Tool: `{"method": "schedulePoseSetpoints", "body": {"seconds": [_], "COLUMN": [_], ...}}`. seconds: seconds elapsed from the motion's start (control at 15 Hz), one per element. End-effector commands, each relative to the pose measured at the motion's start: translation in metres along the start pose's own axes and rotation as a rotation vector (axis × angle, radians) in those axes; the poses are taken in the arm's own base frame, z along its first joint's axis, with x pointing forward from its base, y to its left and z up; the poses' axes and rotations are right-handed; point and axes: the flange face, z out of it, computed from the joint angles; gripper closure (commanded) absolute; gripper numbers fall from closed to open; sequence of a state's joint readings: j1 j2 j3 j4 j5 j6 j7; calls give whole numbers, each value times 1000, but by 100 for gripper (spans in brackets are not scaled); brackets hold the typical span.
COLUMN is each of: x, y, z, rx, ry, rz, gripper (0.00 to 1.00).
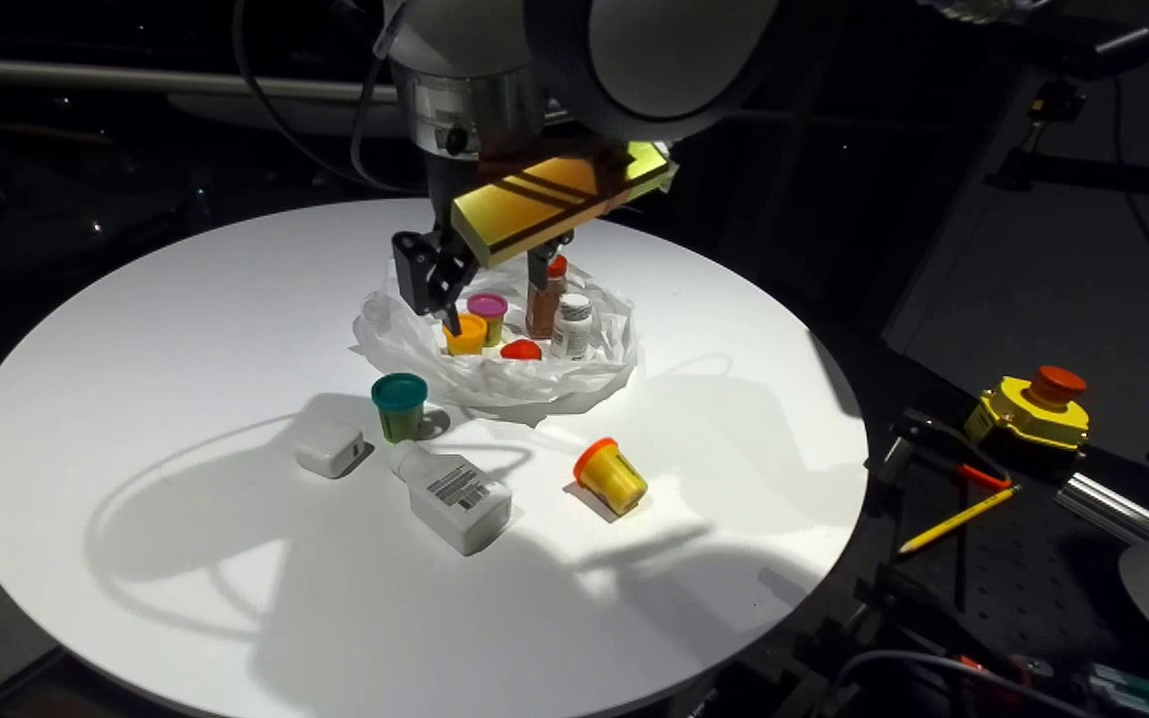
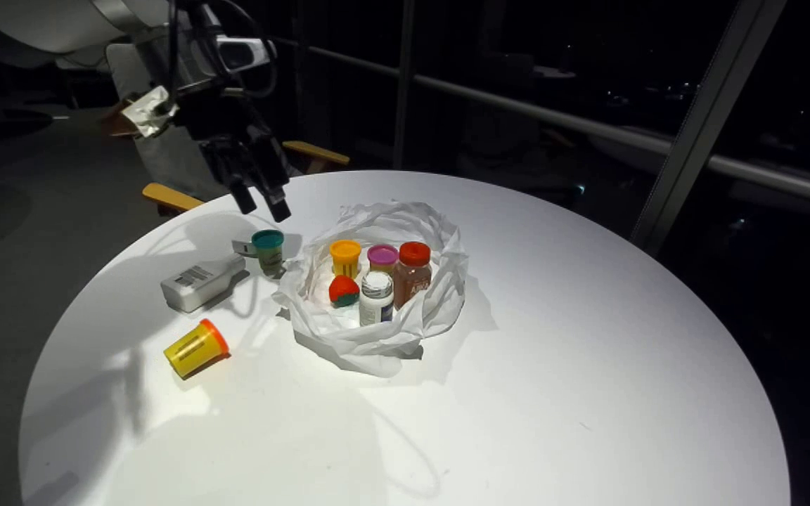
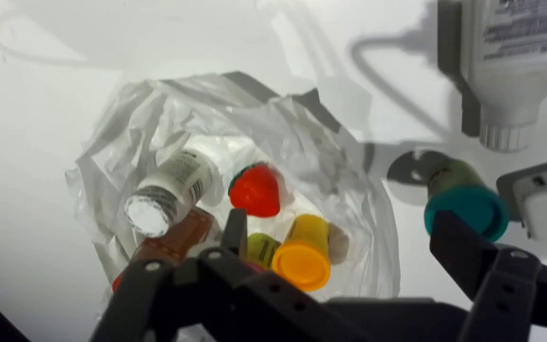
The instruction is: Pick up all the objects from the table and put them on the plastic
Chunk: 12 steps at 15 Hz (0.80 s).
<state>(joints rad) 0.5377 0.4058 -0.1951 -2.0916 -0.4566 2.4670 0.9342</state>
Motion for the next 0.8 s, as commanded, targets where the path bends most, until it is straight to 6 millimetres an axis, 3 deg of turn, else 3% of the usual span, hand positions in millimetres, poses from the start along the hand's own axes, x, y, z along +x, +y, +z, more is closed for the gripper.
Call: {"method": "schedulePoseSetpoints", "body": {"seconds": [0.0,0.27,0.47,0.73], "x": [-44,-59,-58,-62], "y": [5,20,37,39], "z": [-1,45,76,107], "rx": [34,83,115,199], "ry": [-40,-105,-142,-224], "rz": [-55,-53,-46,-102], "gripper": [0,0,0,0]}}
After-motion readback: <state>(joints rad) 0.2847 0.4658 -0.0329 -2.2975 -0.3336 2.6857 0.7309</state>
